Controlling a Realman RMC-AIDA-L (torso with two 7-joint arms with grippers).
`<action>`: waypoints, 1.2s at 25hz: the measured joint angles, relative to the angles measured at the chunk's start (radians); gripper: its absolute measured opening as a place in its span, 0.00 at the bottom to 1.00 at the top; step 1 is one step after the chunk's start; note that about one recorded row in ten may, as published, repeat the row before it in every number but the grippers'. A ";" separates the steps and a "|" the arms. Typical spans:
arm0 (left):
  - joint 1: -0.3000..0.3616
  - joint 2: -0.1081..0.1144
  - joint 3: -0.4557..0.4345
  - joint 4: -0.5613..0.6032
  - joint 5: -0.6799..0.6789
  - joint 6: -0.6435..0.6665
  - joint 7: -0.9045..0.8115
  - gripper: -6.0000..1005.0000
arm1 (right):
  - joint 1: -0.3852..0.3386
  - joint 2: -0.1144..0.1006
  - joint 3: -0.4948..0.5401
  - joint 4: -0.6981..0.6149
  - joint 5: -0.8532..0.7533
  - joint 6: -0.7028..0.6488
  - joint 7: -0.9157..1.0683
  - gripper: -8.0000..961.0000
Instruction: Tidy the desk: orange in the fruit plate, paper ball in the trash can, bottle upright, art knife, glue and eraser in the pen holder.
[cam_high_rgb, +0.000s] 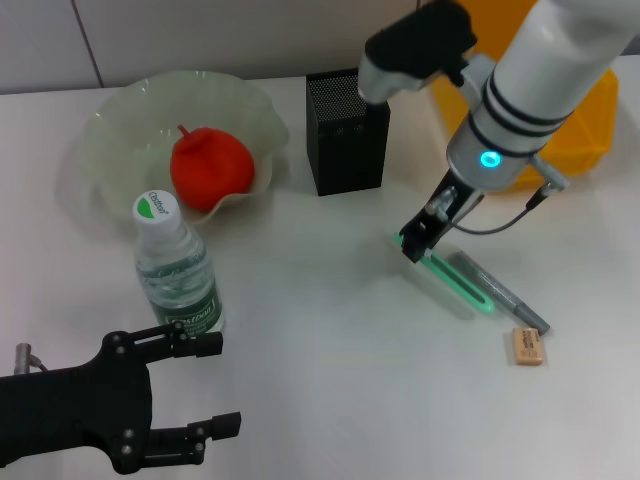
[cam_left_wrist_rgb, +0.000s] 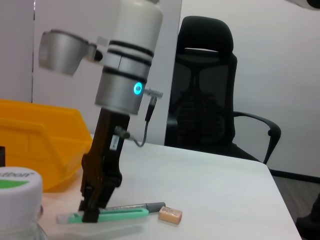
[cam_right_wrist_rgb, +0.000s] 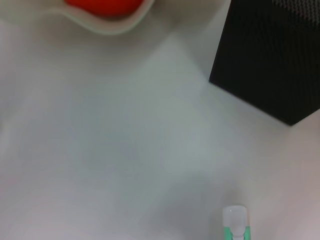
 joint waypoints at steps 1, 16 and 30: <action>0.000 0.000 0.000 0.000 0.000 0.000 0.000 0.78 | -0.016 0.000 0.003 -0.047 0.000 -0.021 0.000 0.19; 0.000 -0.001 -0.006 -0.004 -0.010 -0.008 0.000 0.78 | -0.221 -0.003 0.048 -0.696 0.067 -0.069 -0.020 0.21; 0.003 -0.002 -0.009 -0.015 -0.020 -0.016 -0.006 0.78 | -0.352 -0.001 -0.084 -0.545 0.284 0.576 -0.260 0.23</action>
